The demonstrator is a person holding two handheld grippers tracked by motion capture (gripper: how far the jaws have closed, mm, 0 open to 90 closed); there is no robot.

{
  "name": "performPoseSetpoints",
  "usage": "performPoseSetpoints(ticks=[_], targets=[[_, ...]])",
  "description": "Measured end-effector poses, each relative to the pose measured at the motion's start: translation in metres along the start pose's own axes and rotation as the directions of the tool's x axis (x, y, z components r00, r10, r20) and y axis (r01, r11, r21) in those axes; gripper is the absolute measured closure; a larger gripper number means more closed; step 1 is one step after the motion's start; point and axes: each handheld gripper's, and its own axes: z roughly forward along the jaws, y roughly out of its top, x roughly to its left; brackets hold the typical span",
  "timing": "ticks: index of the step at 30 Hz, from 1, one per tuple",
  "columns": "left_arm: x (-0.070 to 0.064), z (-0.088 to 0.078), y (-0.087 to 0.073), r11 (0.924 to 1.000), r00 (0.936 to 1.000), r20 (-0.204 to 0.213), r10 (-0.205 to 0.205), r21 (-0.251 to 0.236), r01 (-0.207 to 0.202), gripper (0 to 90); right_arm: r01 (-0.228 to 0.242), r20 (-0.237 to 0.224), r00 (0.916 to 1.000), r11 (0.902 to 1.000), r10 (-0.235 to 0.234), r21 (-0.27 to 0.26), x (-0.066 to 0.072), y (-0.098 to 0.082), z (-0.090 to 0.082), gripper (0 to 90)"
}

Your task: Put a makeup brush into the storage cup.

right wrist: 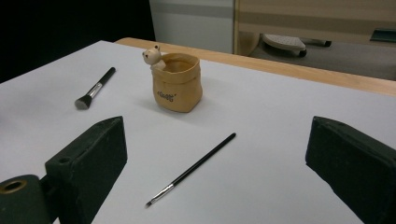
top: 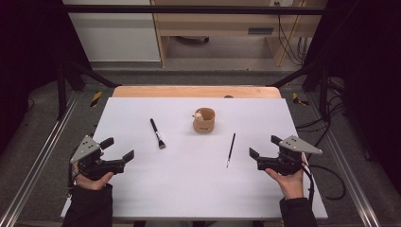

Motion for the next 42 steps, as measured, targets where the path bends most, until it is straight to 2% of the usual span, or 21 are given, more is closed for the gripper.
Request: performPoseSetpoints(ticks=[3, 12, 16, 20, 27, 34, 37, 39, 40, 42], targets=[[0.000, 0.001, -0.001, 1.0000, 1.0000, 0.000, -0.002, 0.005, 0.002, 6.3, 0.012, 0.000, 0.9999, 0.9999, -0.012, 0.011, 0.005, 0.002, 0.005, 6.0], [-0.003, 0.004, -0.003, 0.9999, 1.0000, 0.005, 0.001, 0.016, -0.001, 6.4, 0.004, 0.014, 0.9999, 0.9982, -0.005, 0.059, 0.015, 0.009, 0.020, 7.9], [-0.004, 0.007, -0.005, 0.9996, 0.9999, 0.009, 0.004, 0.026, -0.004, 6.5, -0.010, 0.017, 0.9998, 0.9957, 0.008, 0.093, 0.020, 0.010, 0.039, 8.7], [-0.004, 0.009, -0.006, 0.9993, 0.9999, 0.009, 0.012, 0.035, -0.012, 6.5, 0.007, 0.026, 0.9996, 0.9917, -0.010, 0.128, 0.022, 0.010, 0.056, 9.1], [-0.004, 0.010, -0.007, 0.9994, 0.9999, 0.007, 0.010, 0.034, -0.011, 6.5, 0.013, 0.040, 0.9990, 0.9863, -0.019, 0.164, 0.025, 0.009, 0.075, 10.3], [-0.004, 0.011, -0.008, 0.9992, 0.9999, 0.010, 0.009, 0.038, -0.010, 6.6, 0.001, 0.067, 0.9976, 0.9764, -0.016, 0.216, 0.024, 0.004, 0.096, 14.2], [-0.005, 0.011, -0.008, 0.9992, 0.9999, 0.012, 0.011, 0.038, -0.011, 6.6, -0.004, 0.096, 0.9951, 0.9674, -0.021, 0.253, 0.022, -0.001, 0.107, 17.2], [-0.005, 0.011, -0.007, 0.9992, 0.9998, 0.013, 0.012, 0.039, -0.012, 6.6, -0.003, 0.101, 0.9946, 0.9643, -0.024, 0.265, 0.021, -0.003, 0.110, 17.6], [-0.005, 0.012, -0.008, 0.9993, 0.9999, 0.014, 0.009, 0.037, -0.009, 6.6, -0.006, 0.107, 0.9939, 0.9589, -0.025, 0.284, 0.021, -0.005, 0.115, 19.3], [-0.005, 0.012, -0.008, 0.9991, 0.9998, 0.014, 0.011, 0.041, -0.012, 6.6, -0.004, 0.114, 0.9930, 0.9539, -0.031, 0.300, 0.020, -0.007, 0.119, 20.4]])
